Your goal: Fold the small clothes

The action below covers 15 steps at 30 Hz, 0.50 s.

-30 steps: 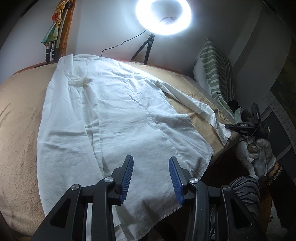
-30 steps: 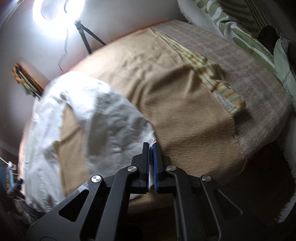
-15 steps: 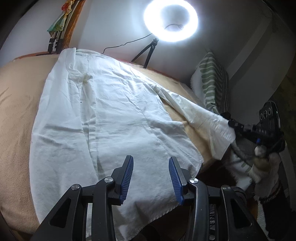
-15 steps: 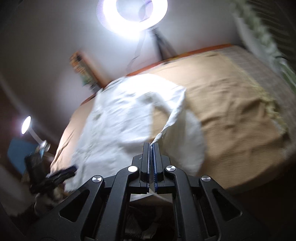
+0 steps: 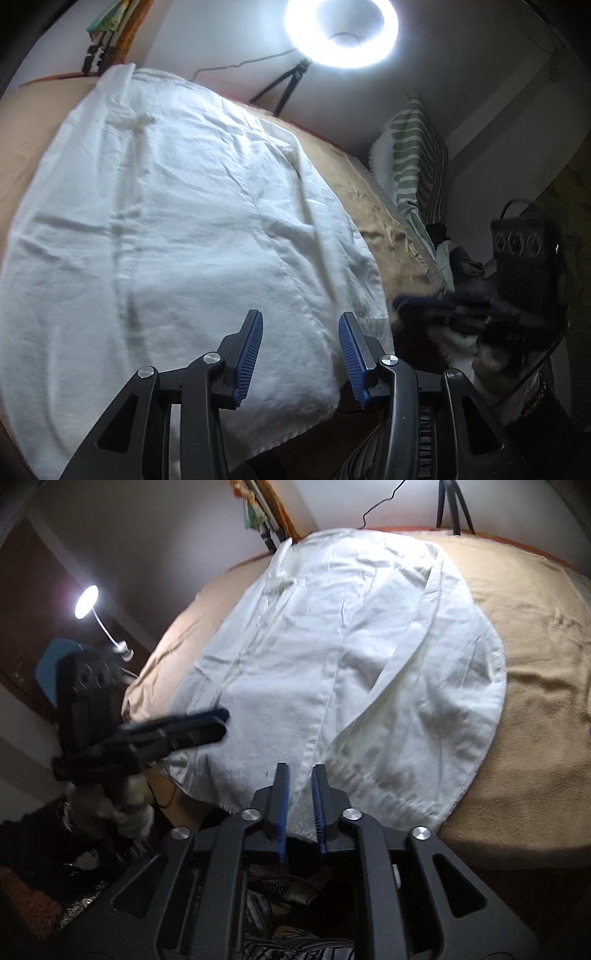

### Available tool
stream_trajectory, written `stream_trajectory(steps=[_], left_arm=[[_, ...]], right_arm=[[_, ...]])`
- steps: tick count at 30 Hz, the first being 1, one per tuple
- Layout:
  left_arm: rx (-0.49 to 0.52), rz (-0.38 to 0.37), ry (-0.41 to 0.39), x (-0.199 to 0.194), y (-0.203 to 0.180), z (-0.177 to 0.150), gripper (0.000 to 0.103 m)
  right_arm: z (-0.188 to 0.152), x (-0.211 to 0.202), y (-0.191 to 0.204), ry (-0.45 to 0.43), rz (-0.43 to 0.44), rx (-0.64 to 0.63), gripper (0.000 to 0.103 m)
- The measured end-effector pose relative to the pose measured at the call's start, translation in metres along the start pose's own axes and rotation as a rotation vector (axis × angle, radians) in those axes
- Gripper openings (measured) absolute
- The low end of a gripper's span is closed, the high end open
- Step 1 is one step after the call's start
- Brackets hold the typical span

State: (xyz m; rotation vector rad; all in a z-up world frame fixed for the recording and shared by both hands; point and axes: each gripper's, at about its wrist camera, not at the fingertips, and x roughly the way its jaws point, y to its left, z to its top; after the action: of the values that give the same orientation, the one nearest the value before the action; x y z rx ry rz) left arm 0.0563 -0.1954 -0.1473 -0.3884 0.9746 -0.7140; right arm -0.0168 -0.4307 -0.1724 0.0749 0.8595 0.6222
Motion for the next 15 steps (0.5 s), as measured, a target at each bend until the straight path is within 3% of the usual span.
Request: stream_trajectory(steps=[3, 7, 9, 12, 13, 15], left_arm=[[0.024, -0.031, 0.034, 0.021, -0.015, 0.000, 0.054], [0.075, -0.012, 0.086, 0.049, -0.033, -0.001, 0.053], [0.097, 0.001, 0.116, 0.060, -0.038, -0.002, 0.045], [0.098, 0.004, 0.139, 0.073, -0.041, -0.004, 0.035], [0.081, -0.013, 0.144, 0.076, -0.039, -0.004, 0.033], [0.039, -0.042, 0.151, 0.083, -0.033, -0.006, 0.019]], right_arm=[[0.023, -0.022, -0.016, -0.052, -0.021, 0.007, 0.025], [0.071, -0.033, -0.039, -0.092, -0.090, 0.025, 0.025], [0.098, -0.032, -0.050, -0.093, -0.127, 0.026, 0.026], [0.137, -0.023, -0.065, -0.095, -0.190, 0.032, 0.045], [0.150, -0.018, -0.071, -0.095, -0.197, 0.041, 0.045], [0.174, -0.005, -0.084, -0.082, -0.211, 0.045, 0.045]])
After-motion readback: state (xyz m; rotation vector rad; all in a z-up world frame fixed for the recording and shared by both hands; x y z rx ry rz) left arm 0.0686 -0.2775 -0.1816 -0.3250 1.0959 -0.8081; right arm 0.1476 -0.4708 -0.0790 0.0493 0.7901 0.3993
